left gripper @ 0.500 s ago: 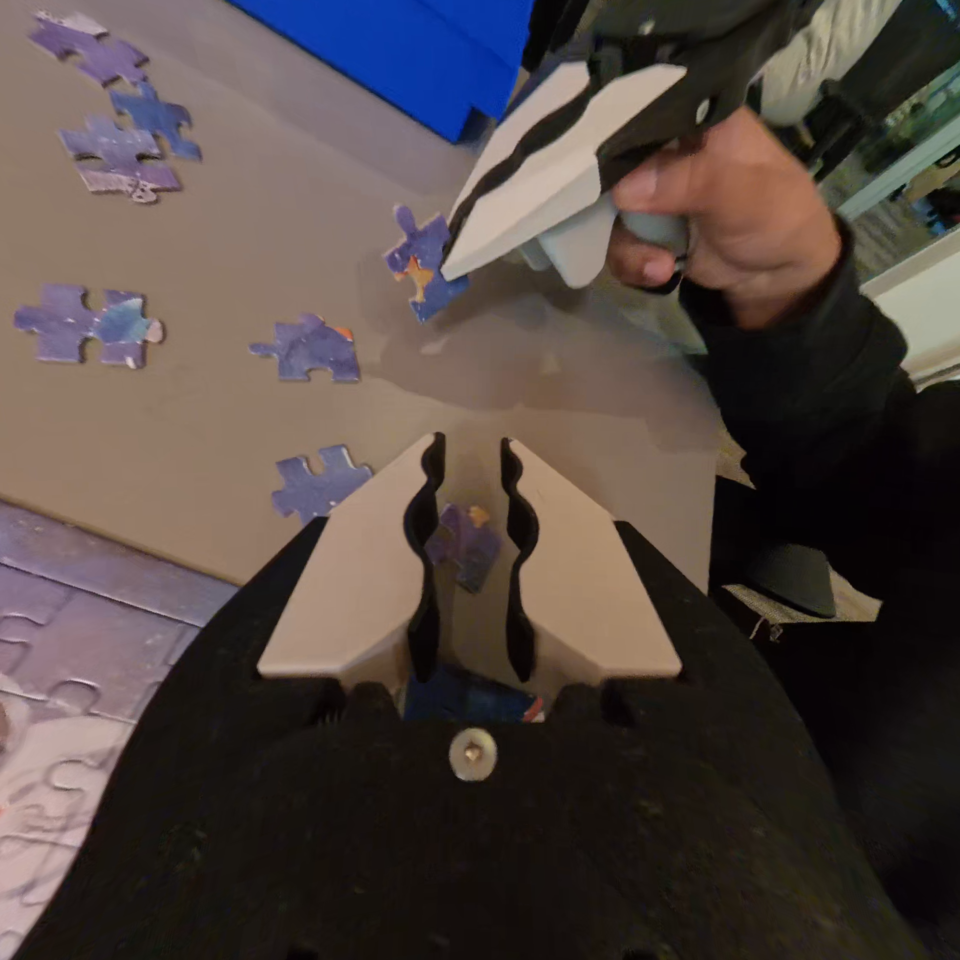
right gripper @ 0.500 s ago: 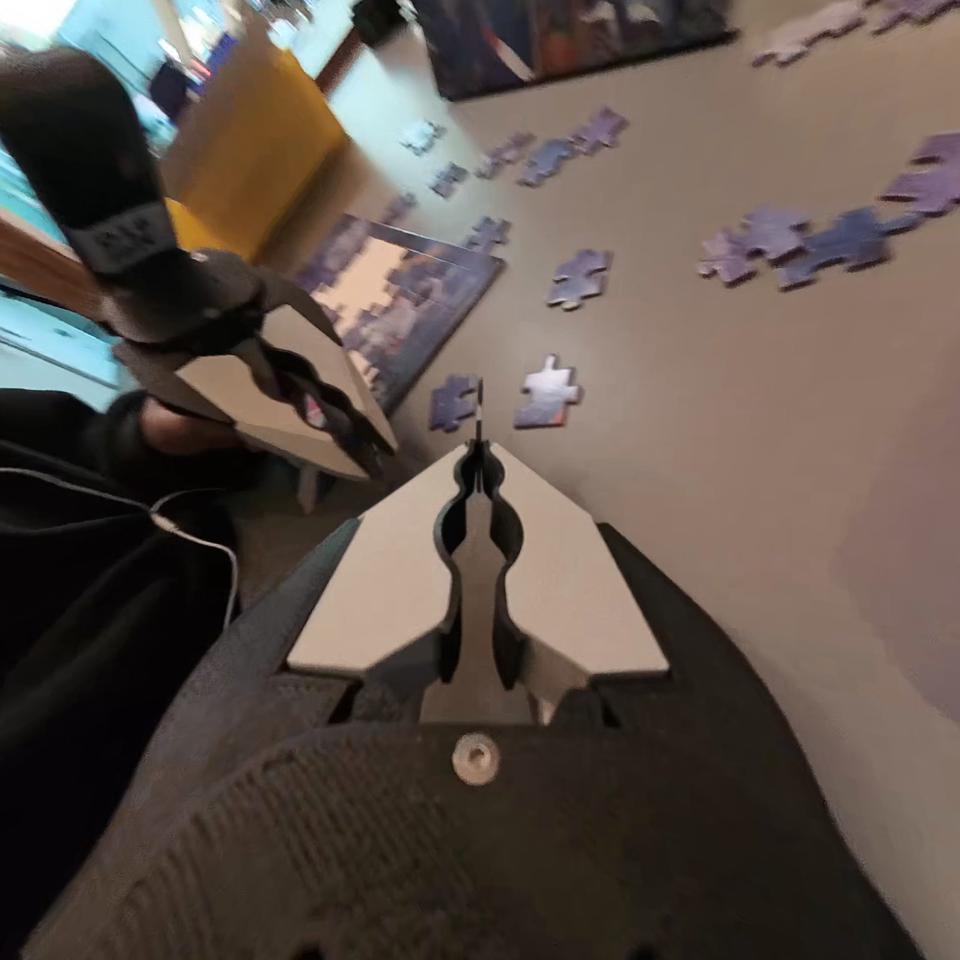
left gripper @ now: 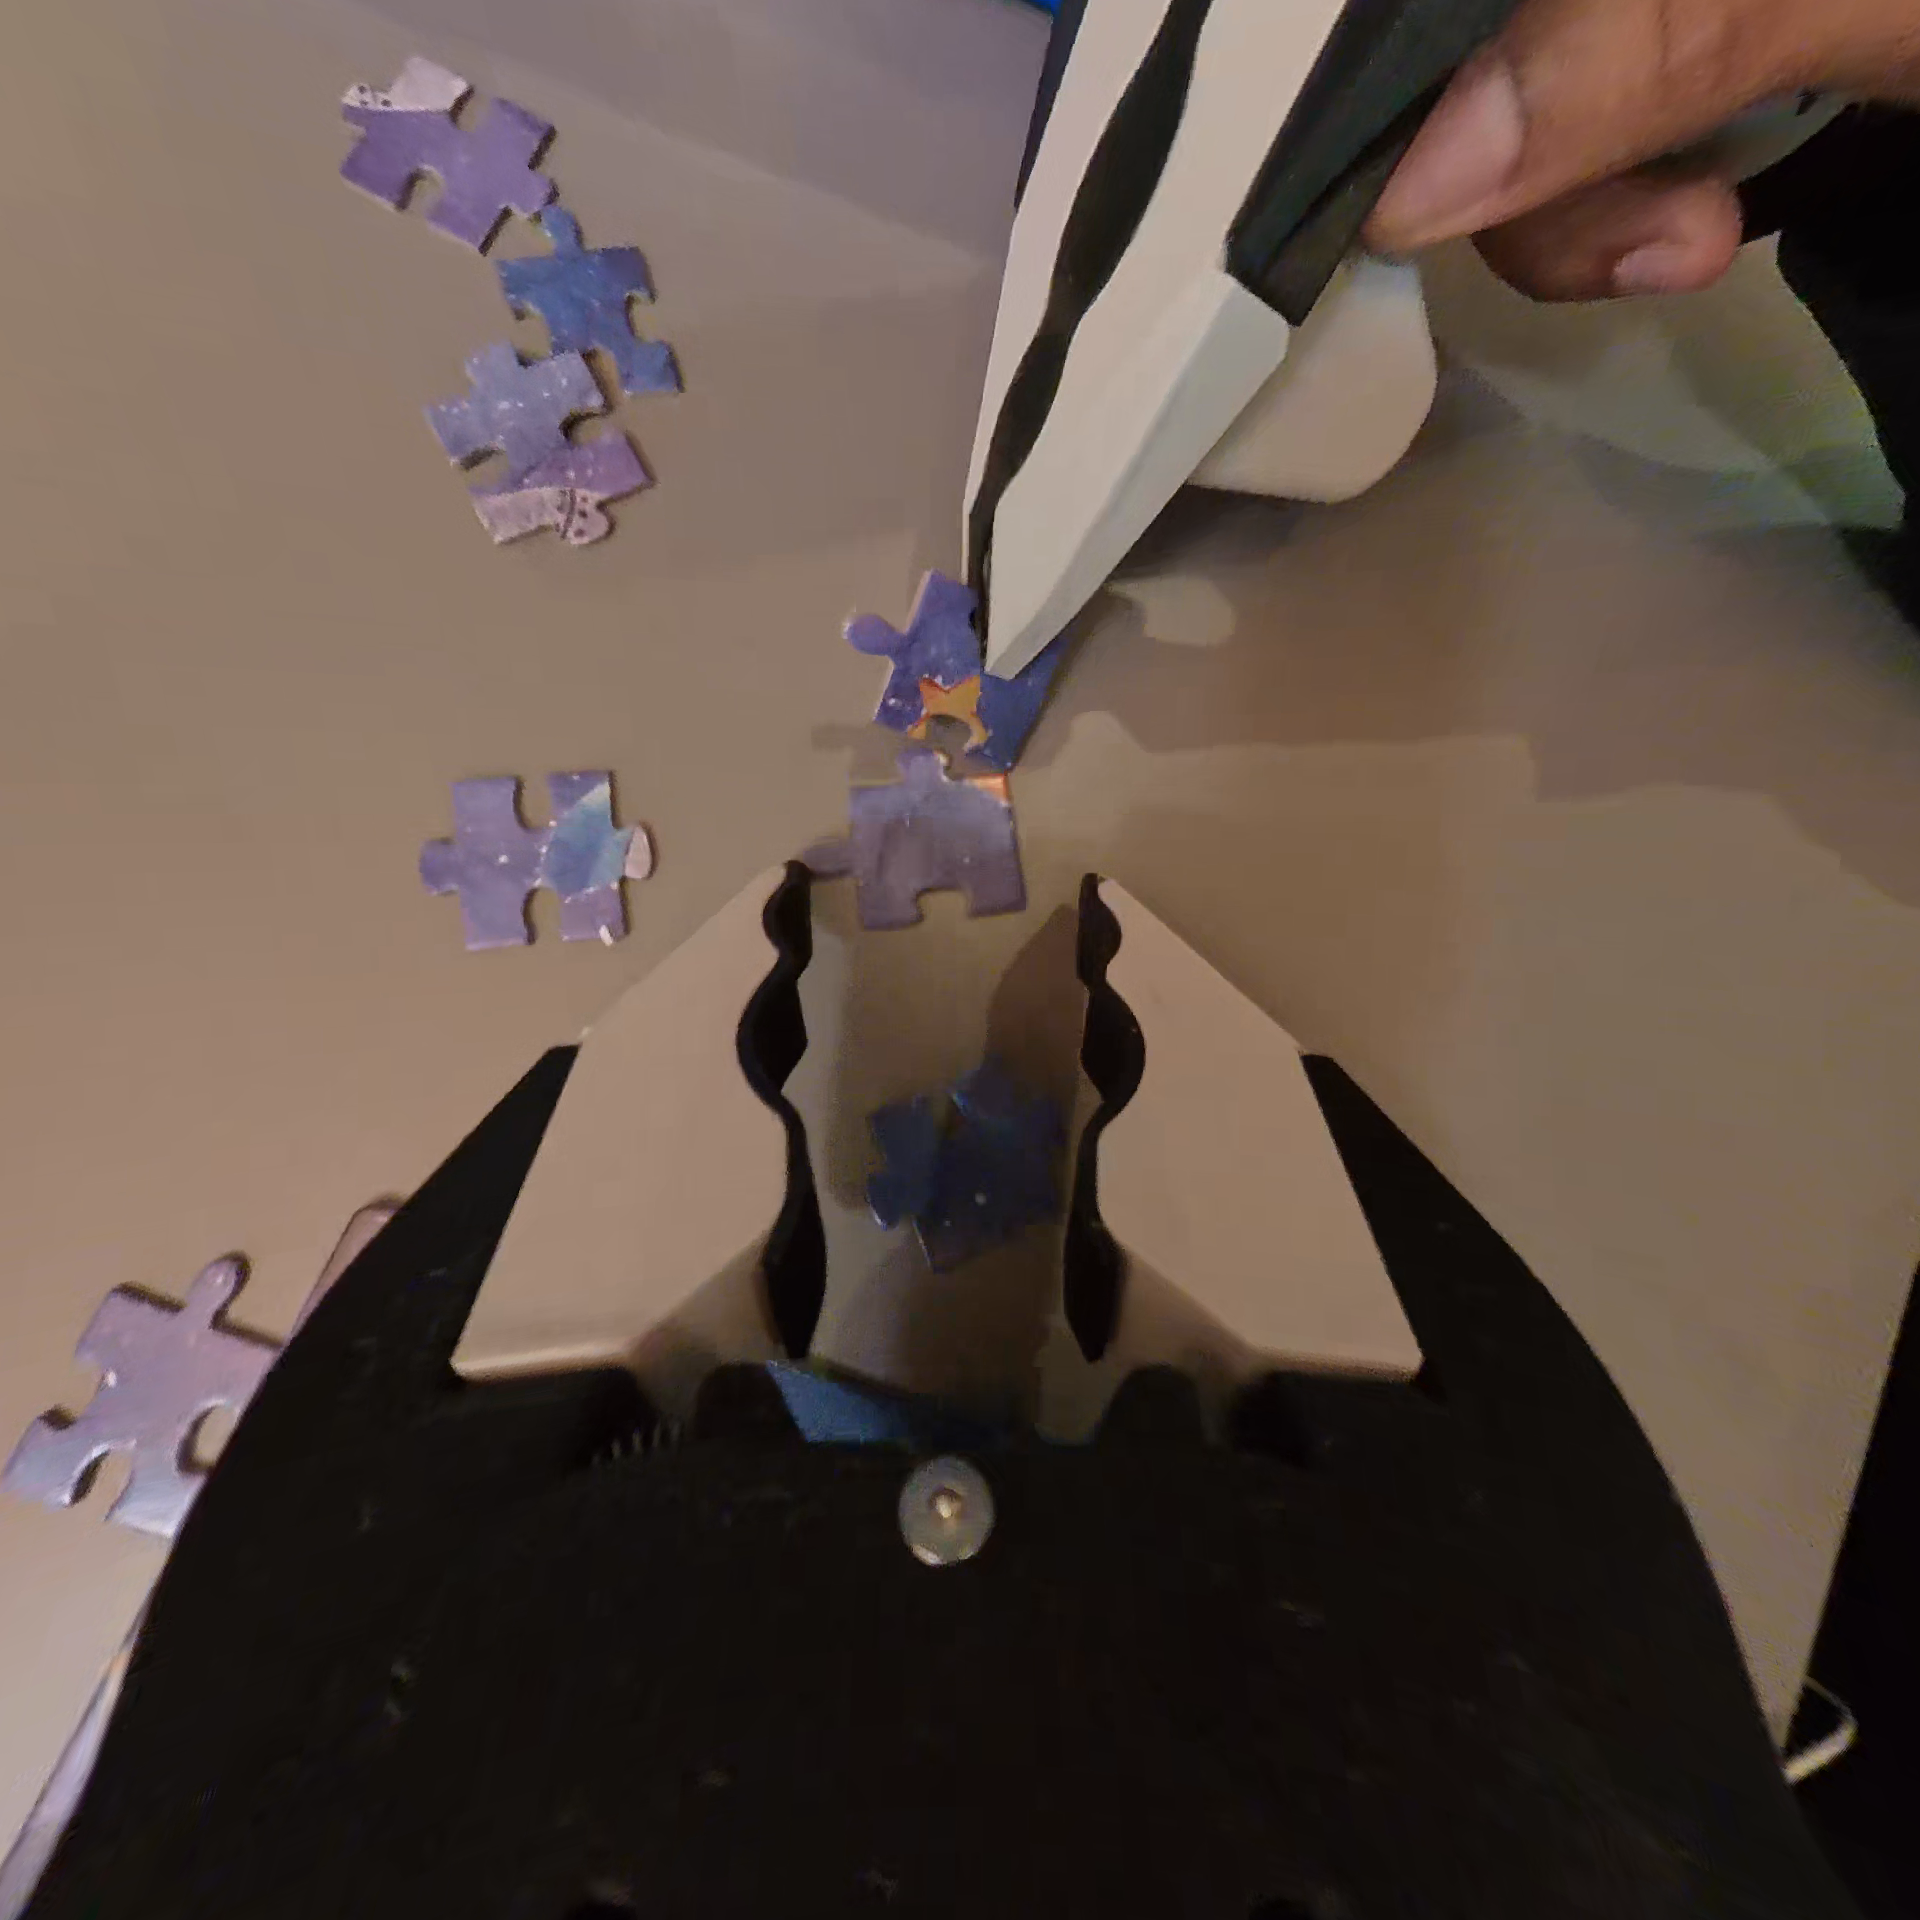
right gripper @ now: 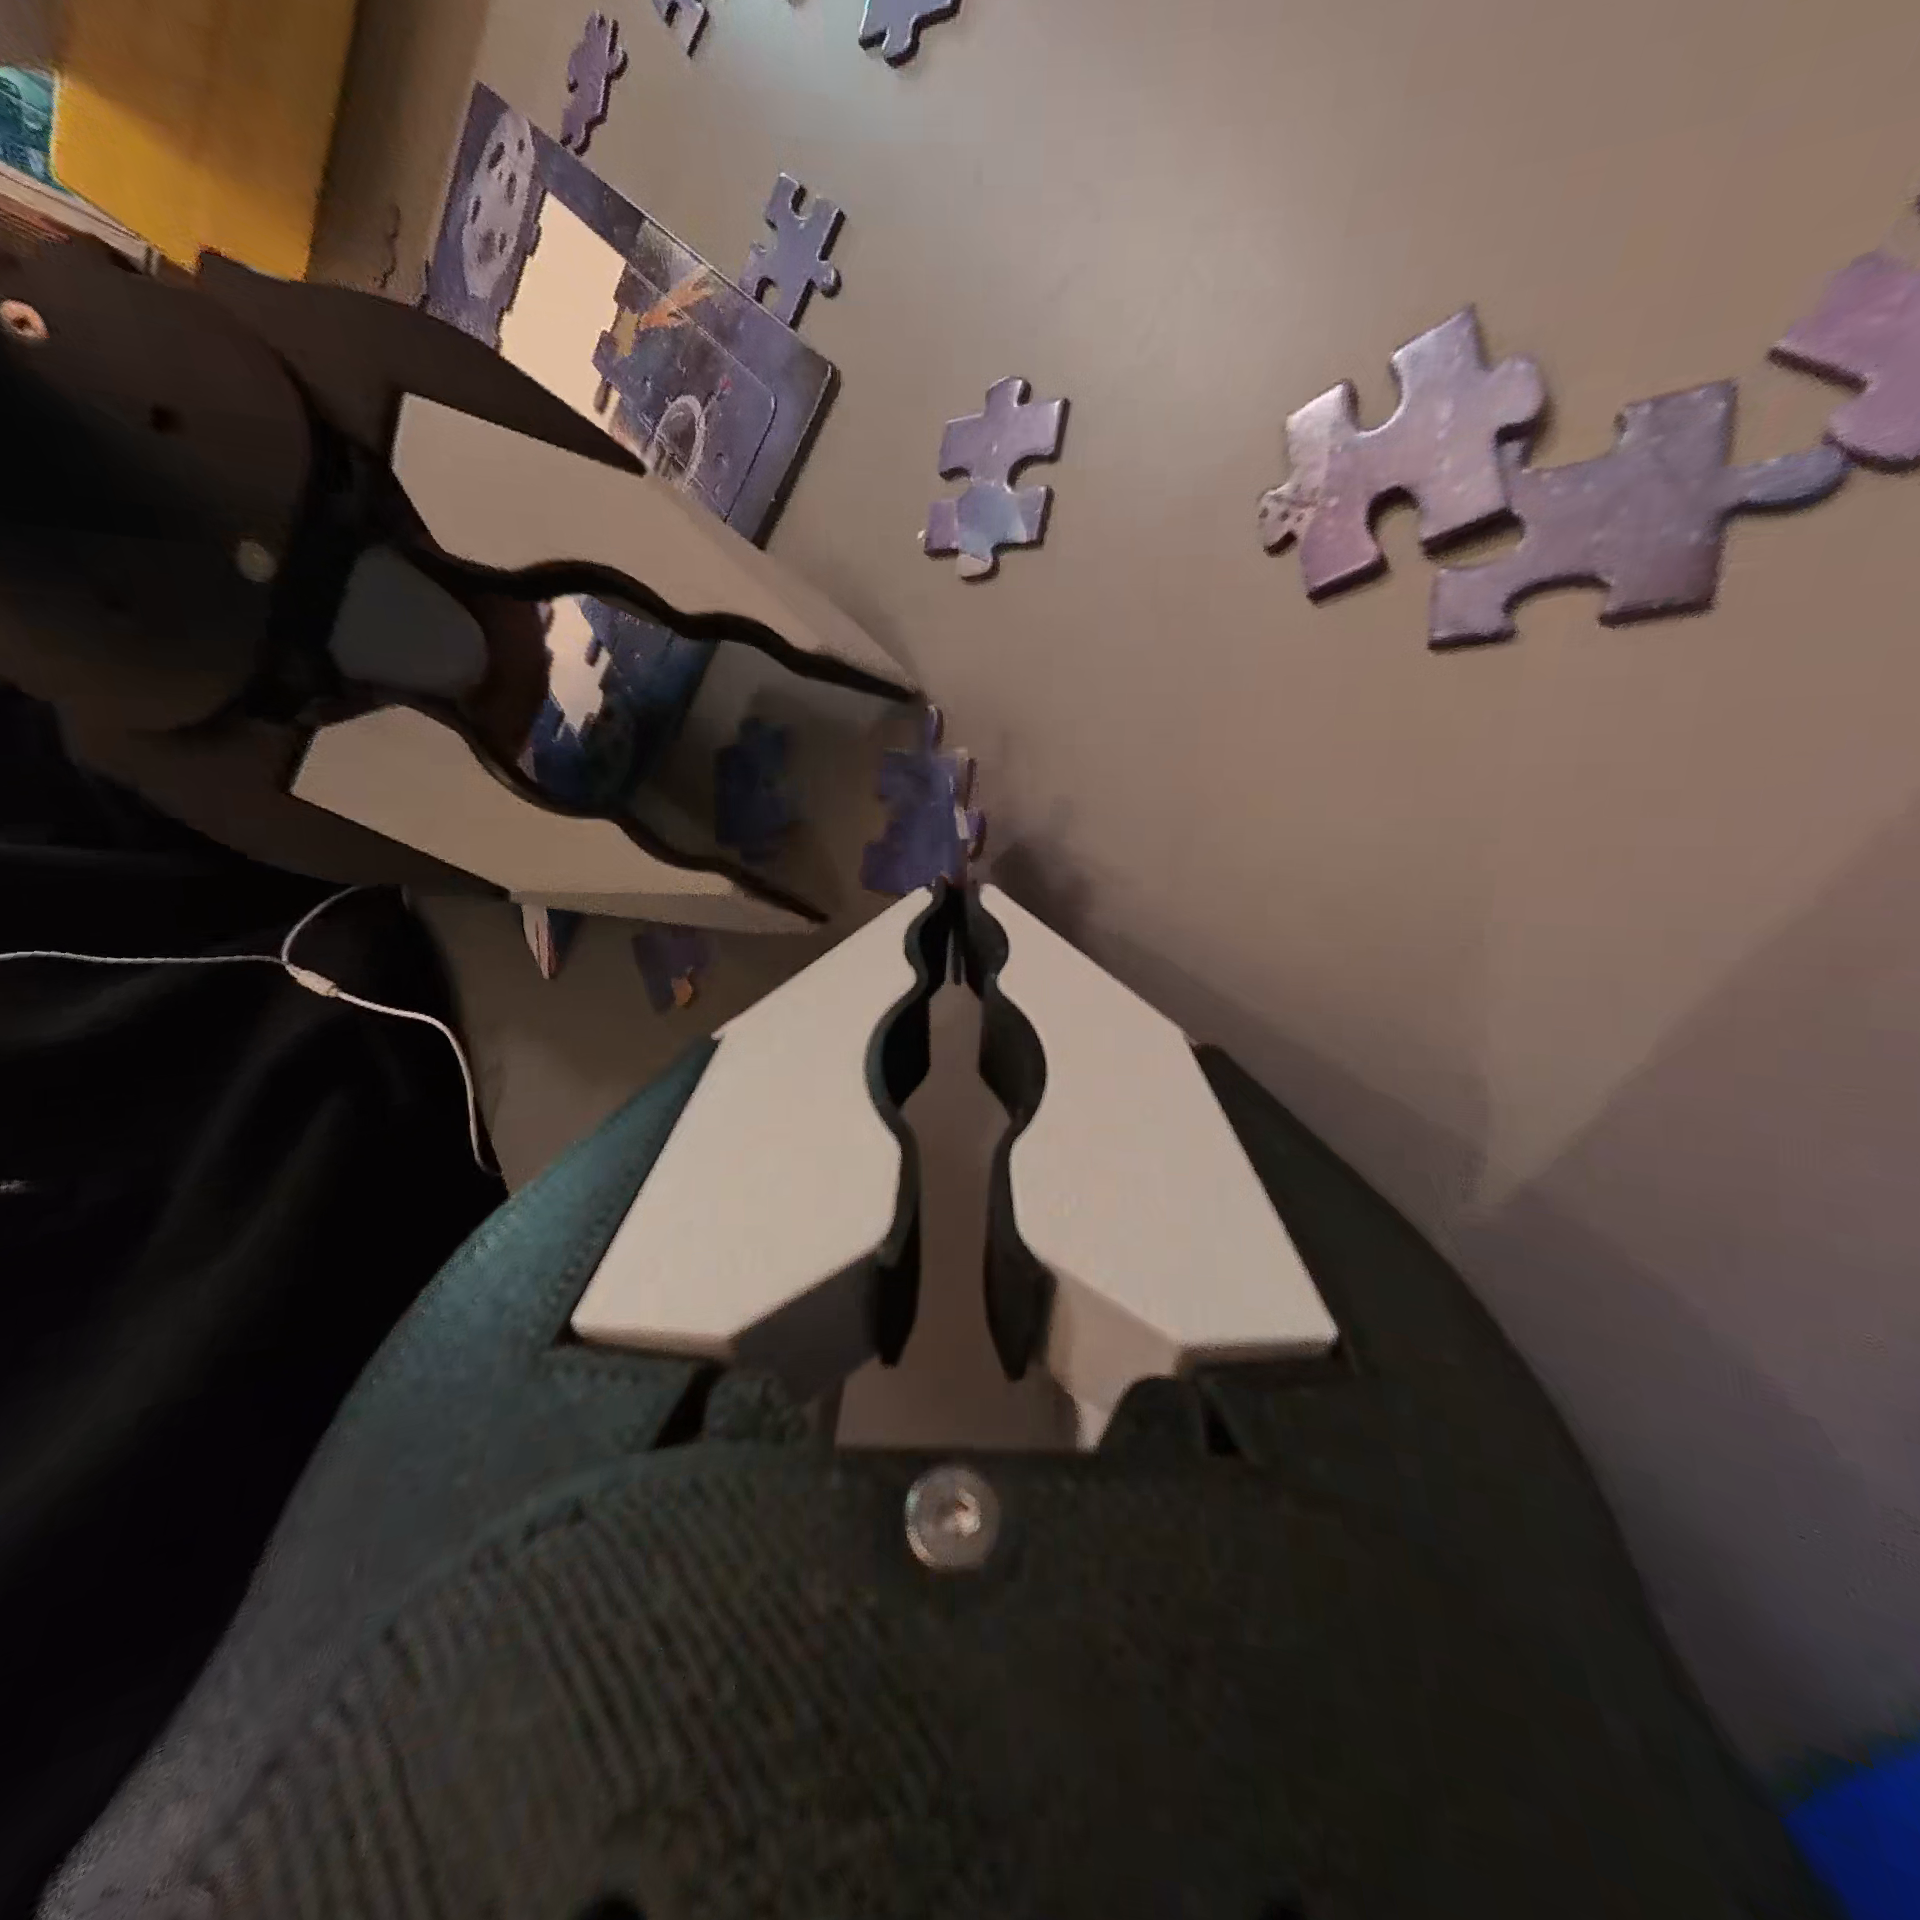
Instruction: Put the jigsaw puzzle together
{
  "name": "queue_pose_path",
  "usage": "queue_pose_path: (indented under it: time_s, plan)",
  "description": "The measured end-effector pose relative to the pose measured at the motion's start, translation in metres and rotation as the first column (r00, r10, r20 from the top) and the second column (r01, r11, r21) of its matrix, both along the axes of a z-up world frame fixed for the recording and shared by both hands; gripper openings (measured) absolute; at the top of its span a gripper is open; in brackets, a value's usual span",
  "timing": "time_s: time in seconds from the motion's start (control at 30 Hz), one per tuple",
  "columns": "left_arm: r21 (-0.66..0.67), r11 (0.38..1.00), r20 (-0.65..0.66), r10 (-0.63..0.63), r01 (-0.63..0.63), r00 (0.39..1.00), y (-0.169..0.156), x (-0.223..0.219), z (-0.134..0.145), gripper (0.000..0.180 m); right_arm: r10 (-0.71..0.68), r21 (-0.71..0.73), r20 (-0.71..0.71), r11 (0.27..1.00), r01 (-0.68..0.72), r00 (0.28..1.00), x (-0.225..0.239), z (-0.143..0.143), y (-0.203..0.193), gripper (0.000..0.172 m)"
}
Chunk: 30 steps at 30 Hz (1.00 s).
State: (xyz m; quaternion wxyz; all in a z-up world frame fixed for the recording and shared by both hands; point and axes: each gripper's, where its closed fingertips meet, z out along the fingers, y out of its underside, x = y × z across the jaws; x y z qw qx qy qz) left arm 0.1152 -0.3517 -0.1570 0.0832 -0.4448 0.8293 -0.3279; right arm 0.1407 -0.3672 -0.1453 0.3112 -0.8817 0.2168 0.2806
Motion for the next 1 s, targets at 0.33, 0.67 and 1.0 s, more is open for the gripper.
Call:
queue_pose_path:
  time_s: [0.33,0.67,1.0]
  plan:
    - [0.085,0.995,0.051,-0.057,0.053,0.997,0.004,0.003,-0.003,0.030,0.026,-0.010,0.053,1.000,-0.026,0.998,0.007,-0.012,0.002,0.000]
    - [0.093,0.994,0.055,-0.060,0.055,0.997,0.007,0.000,-0.004,0.030,0.016,0.002,0.132,1.000,-0.016,0.991,0.000,-0.008,0.001,0.014]
    - [0.101,0.993,0.053,-0.060,0.055,0.997,0.007,0.000,-0.004,0.030,0.044,-0.074,0.309,0.997,-0.022,0.950,-0.002,-0.011,-0.001,0.009]
